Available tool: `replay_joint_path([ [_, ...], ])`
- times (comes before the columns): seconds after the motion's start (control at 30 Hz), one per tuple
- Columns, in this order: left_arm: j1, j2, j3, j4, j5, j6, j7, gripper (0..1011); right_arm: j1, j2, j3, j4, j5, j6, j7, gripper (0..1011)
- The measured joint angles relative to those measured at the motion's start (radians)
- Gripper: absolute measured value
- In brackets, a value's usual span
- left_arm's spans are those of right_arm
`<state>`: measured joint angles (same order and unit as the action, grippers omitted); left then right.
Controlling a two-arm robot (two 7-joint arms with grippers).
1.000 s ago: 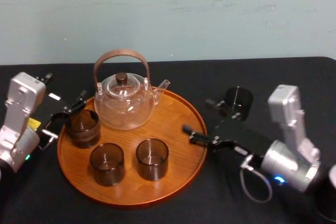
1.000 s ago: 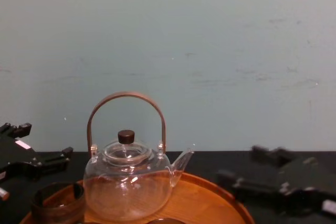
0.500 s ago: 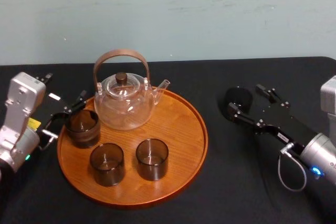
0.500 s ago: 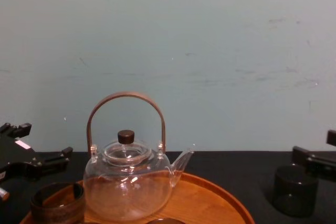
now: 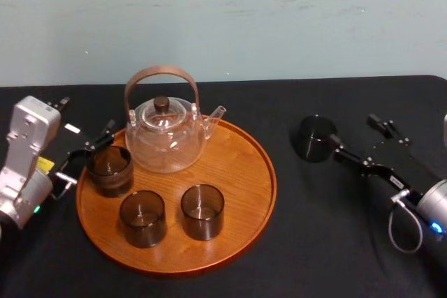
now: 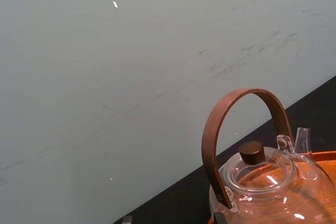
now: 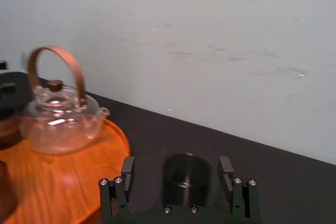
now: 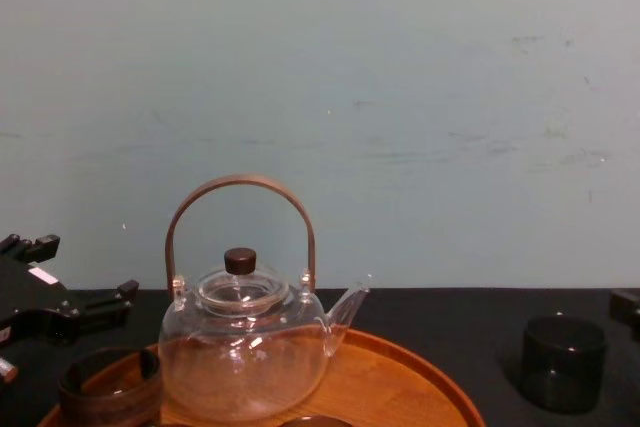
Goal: Pick up the glass from the table and place it on the tray.
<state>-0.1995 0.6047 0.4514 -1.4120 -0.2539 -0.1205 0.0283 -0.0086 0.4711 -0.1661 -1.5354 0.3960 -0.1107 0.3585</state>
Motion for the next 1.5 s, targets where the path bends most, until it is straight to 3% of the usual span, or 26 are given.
replay_joint_path([
  [0.47,0.000,0.000,0.000,0.000,0.000,0.000,0.000,1001,0.007,-0.023,0.055,0.037,-0.052,0.034,-0.043,1002],
  [1.0,0.000,0.000,0.000,0.000,0.000,0.000,0.000,1001,0.032,-0.051,0.083,0.078,-0.080,0.054,-0.045,1002],
  [1.5,0.000,0.000,0.000,0.000,0.000,0.000,0.000,1001,0.061,-0.069,0.030,0.115,-0.100,0.061,0.003,1002],
])
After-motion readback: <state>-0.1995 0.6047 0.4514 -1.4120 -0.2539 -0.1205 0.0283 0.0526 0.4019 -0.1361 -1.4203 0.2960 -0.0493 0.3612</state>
